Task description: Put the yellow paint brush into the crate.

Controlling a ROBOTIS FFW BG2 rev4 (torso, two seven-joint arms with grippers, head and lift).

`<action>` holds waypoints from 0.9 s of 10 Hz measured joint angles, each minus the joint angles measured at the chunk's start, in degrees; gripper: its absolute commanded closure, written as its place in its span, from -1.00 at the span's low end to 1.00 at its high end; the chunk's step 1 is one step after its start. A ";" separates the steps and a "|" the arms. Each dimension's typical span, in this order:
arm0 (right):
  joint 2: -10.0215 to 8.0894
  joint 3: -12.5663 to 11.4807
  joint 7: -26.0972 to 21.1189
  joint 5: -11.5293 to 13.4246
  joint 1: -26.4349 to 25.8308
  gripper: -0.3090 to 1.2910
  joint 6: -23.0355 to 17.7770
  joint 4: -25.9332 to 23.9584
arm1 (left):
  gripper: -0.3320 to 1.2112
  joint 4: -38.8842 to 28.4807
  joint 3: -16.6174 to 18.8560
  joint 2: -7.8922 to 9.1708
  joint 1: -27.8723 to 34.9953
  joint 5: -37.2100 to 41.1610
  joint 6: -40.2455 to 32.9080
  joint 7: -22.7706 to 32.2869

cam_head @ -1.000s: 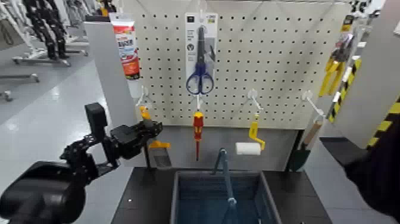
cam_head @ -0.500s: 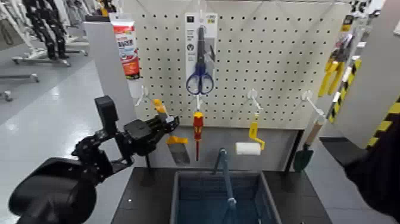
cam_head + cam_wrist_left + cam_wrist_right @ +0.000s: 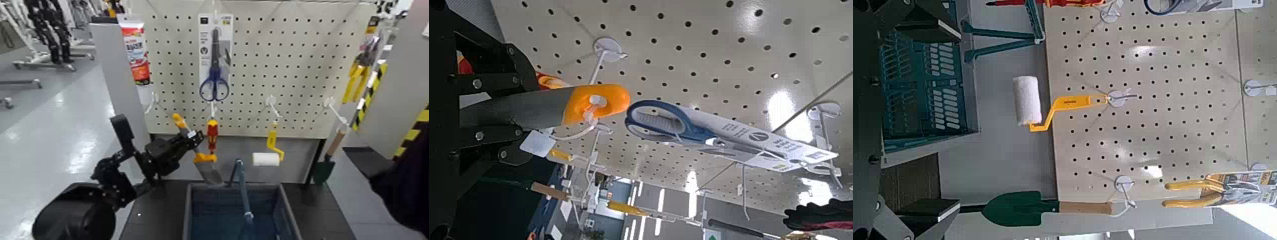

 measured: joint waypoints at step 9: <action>0.17 0.31 0.00 -0.04 -0.08 -0.45 -0.09 0.14 | 0.92 12.93 -10.59 -0.78 -1.60 6.66 -3.12 1.38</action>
